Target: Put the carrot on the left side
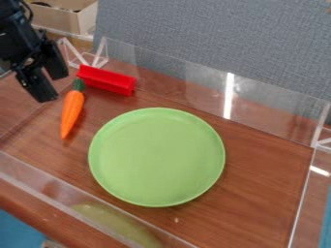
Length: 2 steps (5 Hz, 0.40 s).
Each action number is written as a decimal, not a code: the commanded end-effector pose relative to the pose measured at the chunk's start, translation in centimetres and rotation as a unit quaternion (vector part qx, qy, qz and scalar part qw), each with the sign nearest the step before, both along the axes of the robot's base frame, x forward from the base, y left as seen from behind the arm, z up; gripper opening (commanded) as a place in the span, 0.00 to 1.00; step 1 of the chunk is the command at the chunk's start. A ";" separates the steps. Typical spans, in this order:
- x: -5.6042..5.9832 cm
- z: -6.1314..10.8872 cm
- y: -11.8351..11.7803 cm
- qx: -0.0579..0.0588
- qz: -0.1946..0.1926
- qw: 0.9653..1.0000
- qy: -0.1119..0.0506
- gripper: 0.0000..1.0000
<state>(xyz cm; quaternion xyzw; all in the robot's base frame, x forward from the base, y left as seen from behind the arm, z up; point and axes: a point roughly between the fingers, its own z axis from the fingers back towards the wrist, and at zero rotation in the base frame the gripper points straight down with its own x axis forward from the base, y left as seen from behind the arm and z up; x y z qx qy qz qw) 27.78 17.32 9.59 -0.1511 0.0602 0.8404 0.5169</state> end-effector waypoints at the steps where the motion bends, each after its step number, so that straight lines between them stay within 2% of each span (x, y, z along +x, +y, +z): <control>1: 0.8 2.5 0.6 0.018 0.030 0.999 -0.022 1.00; 2: 1.4 3.4 0.1 0.020 0.052 0.998 -0.022 1.00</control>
